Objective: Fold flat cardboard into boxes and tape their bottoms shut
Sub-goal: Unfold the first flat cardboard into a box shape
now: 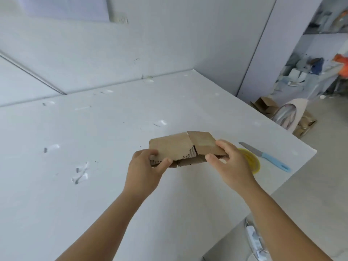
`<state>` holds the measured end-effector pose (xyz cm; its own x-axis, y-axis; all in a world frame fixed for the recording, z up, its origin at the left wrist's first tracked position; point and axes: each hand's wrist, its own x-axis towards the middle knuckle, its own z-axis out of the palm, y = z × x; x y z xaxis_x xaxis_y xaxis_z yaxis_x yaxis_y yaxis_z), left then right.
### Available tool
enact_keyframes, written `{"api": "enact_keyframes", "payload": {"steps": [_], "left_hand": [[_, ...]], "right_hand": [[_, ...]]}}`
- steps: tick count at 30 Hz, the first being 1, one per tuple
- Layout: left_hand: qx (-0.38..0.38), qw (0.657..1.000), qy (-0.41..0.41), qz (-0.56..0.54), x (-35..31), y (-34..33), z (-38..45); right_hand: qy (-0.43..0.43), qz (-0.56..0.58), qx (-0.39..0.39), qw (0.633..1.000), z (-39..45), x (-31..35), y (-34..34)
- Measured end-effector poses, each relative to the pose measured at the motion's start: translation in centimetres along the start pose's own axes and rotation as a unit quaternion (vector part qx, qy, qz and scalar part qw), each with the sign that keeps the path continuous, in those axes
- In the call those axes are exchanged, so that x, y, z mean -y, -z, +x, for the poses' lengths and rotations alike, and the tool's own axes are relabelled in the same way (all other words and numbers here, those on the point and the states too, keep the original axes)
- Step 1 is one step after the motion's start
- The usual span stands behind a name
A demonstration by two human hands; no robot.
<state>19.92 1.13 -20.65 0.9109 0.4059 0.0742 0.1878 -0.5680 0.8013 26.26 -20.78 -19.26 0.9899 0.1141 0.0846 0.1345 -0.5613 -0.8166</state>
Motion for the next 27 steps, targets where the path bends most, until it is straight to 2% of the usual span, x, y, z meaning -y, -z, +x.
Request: {"api": "enact_keyframes", "payload": {"steps": [6, 9, 13, 17, 22, 27], "left_hand": [[-0.128, 0.986, 0.073, -0.081, -3.5, -3.8, 0.6], [-0.182, 0.973, 0.091, -0.107, -4.8, -5.1, 0.1], [-0.223, 0.967, 0.074, -0.101, -5.7, -5.7, -0.7], [-0.212, 0.974, 0.050, -0.062, -6.0, -6.0, -1.0], [-0.178, 0.981, 0.067, -0.044, -5.1, -6.0, -1.4], [-0.152, 0.980, 0.026, -0.124, -4.9, -5.7, -2.1]], "right_hand": [[0.033, 0.055, 0.075, 0.995, 6.2, -2.9, 2.2], [0.055, 0.085, 0.078, 0.992, 8.2, -3.4, 3.0], [0.077, 0.092, 0.065, 0.991, 9.5, -3.6, 3.2], [0.092, 0.078, 0.092, 0.988, 9.6, -3.4, 2.4], [0.094, 0.073, 0.116, 0.986, 8.4, -2.9, 1.6], [0.110, 0.035, 0.122, 0.986, 7.2, -3.1, 1.9]]}}
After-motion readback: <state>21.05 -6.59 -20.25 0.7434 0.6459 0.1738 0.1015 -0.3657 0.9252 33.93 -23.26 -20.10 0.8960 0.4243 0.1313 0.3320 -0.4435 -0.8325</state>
